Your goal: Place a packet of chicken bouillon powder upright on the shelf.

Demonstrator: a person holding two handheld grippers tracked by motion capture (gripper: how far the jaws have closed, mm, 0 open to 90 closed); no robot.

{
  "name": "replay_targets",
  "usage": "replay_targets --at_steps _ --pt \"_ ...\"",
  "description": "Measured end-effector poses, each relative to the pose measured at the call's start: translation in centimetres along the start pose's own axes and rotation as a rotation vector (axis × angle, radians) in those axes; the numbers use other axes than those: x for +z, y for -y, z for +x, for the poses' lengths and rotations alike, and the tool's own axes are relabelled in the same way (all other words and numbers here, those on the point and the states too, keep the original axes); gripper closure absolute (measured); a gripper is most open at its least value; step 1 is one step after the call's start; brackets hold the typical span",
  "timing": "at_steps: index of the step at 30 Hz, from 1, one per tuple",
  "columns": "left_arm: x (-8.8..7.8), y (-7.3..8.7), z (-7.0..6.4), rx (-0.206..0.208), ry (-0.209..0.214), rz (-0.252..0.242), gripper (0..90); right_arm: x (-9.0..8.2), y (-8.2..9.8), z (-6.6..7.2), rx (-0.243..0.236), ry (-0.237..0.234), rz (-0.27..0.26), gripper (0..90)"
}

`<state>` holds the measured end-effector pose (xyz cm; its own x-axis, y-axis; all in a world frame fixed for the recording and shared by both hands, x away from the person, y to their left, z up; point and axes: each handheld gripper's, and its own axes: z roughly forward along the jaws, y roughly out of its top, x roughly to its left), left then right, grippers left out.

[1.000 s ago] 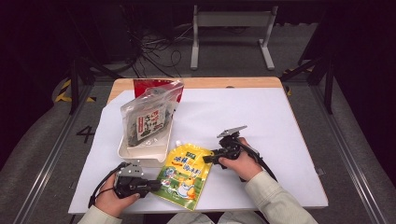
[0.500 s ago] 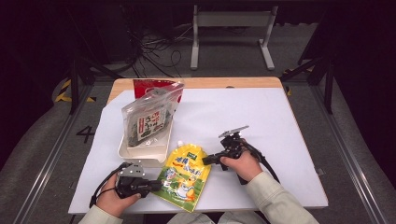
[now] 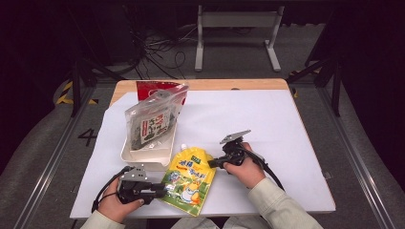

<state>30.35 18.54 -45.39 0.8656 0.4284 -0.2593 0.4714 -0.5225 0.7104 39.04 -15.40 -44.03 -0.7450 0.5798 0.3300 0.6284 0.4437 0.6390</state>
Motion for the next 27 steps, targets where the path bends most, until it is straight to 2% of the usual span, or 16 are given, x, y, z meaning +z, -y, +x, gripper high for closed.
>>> replay_targets --at_steps 3,4,8,9,12,18,23,27 --pt "-0.1 -0.1 -0.1 0.007 0.001 -0.008 68.2 -0.7 -0.1 0.3 -0.014 0.007 -0.019 89.9" --pt "-0.2 -0.1 -0.2 0.003 0.005 -0.017 66.0 -1.7 -0.3 0.4 -0.023 0.016 -0.042 89.9" --pt "-0.4 -0.3 -0.4 0.003 0.005 -0.051 61.0 -3.6 -0.5 0.8 -0.038 0.026 -0.107 90.0" --pt "-0.4 -0.3 -0.4 0.003 0.005 -0.051 59.8 -3.6 -0.5 0.8 -0.038 0.026 -0.107 90.0" --pt "-0.5 -0.5 -0.6 0.0 -0.003 -0.074 57.1 -5.1 -0.8 1.5 -0.065 0.032 -0.154 90.0" --pt "-0.7 -0.9 -1.1 0.039 -0.015 -0.103 49.5 -7.9 -1.3 3.1 -0.127 0.036 -0.237 90.0" --pt "-0.8 -1.1 -1.4 0.052 -0.02 -0.124 47.1 -9.7 -1.7 4.6 -0.179 0.034 -0.289 90.0" --pt "-0.8 -1.2 -1.3 0.042 -0.015 -0.127 47.2 -10.8 -1.8 5.4 -0.217 0.036 -0.31 90.0"
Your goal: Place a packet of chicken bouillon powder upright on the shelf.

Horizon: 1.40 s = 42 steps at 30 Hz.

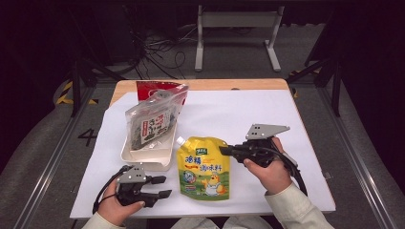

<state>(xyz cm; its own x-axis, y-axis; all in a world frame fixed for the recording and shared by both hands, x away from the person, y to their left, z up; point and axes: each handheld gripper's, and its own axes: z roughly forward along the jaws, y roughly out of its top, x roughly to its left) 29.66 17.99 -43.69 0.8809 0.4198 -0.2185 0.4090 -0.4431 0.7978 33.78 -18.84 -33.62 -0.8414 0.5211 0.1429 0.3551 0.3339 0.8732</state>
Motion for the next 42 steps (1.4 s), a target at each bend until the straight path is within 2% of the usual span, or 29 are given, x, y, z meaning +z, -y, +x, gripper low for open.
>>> replay_targets --at_steps 4,5,7,15,17,23,31,35,38,42 --pt "0.2 -0.1 -0.1 -0.006 -0.013 0.01 46.8 -0.6 -0.3 0.5 -0.023 -0.005 -0.016 90.0" --pt "0.3 -0.1 -0.1 -0.003 -0.011 0.004 45.9 -1.0 -0.6 0.9 -0.046 -0.012 -0.027 90.0" --pt "0.2 -0.3 -0.1 -0.001 -0.016 -0.009 44.2 -1.3 -0.8 1.3 -0.063 -0.021 -0.036 90.0" --pt "0.0 -0.6 -0.2 0.003 -0.029 -0.051 36.6 -1.7 -1.2 2.3 -0.111 -0.061 -0.052 90.0" --pt "0.0 -0.9 -0.3 0.014 -0.048 -0.084 32.0 -1.9 -1.4 2.5 -0.125 -0.071 -0.059 90.0" --pt "0.2 -1.8 -0.5 0.036 -0.062 -0.14 25.6 -2.2 -1.6 3.0 -0.144 -0.09 -0.071 90.0" --pt "1.4 -3.2 -0.4 0.075 -0.066 -0.18 18.1 -2.3 -1.7 3.6 -0.17 -0.122 -0.086 90.0" --pt "2.5 -4.2 -0.2 0.098 -0.041 -0.187 17.3 -2.4 -1.8 3.8 -0.182 -0.138 -0.093 90.0" --pt "3.2 -4.6 0.0 0.094 -0.031 -0.183 19.0 -2.5 -1.8 3.9 -0.182 -0.154 -0.099 90.0" --pt "4.2 -5.1 0.1 0.102 0.031 -0.203 25.6 -2.4 -1.7 3.7 -0.179 -0.165 -0.106 90.0"
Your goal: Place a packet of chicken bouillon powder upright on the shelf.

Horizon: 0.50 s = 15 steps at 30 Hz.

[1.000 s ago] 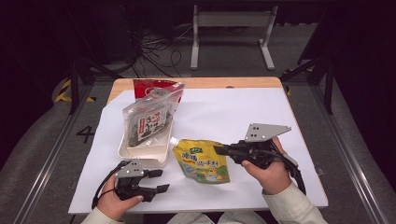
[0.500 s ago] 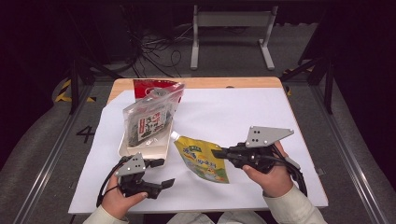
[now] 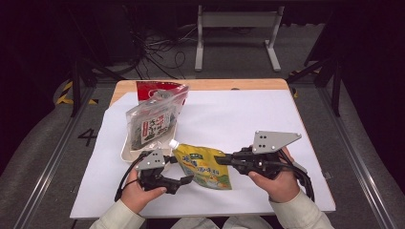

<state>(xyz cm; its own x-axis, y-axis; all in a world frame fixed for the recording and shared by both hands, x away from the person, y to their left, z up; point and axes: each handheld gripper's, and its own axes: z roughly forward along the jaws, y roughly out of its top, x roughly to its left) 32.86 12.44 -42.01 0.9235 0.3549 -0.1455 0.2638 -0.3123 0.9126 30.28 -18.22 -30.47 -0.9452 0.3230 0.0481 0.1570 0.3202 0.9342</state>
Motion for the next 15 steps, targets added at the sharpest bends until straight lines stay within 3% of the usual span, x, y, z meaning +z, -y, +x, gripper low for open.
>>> replay_targets --at_steps 2,4,7,10,15 --pt "0.2 -0.1 -0.2 -0.002 0.03 -0.01 32.9 0.0 0.1 -0.1 -0.001 0.003 -0.005 90.0" --pt "0.3 -0.3 -0.3 0.017 0.02 -0.01 34.7 -0.1 0.1 -0.2 0.005 0.005 -0.014 90.0" --pt "0.1 -0.5 -0.5 0.038 0.011 -0.018 46.2 -0.4 0.1 -0.5 0.021 0.009 -0.028 90.0" --pt "-0.3 -0.6 -0.6 0.042 0.014 -0.013 64.0 -0.6 0.2 -0.8 0.037 0.022 -0.05 90.0" --pt "-0.5 -0.8 -1.0 0.063 0.016 -0.001 73.5 -0.8 0.3 -1.1 0.054 0.037 -0.063 90.0"
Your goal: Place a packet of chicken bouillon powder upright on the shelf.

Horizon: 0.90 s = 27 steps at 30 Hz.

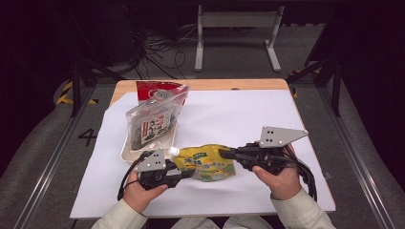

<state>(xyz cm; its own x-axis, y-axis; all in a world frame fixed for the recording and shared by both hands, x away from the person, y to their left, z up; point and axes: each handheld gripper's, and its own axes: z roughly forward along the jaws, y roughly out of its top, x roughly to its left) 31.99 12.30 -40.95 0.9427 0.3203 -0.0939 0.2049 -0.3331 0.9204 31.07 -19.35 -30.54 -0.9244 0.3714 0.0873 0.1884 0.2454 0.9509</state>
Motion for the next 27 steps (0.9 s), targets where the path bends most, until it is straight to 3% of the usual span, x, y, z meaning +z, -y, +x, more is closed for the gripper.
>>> replay_targets --at_steps 10,20,27 --pt "-0.4 -0.4 -0.4 -0.008 0.002 0.031 76.8 -0.1 0.1 -0.2 0.005 0.011 0.002 89.9" --pt "-1.0 -0.6 -0.3 -0.025 -0.011 0.013 77.3 -0.2 0.1 -0.4 0.016 0.032 -0.001 89.5" --pt "-1.3 -1.0 -0.3 0.003 -0.013 0.027 78.0 -0.2 0.1 -0.5 0.007 0.059 0.014 84.8"
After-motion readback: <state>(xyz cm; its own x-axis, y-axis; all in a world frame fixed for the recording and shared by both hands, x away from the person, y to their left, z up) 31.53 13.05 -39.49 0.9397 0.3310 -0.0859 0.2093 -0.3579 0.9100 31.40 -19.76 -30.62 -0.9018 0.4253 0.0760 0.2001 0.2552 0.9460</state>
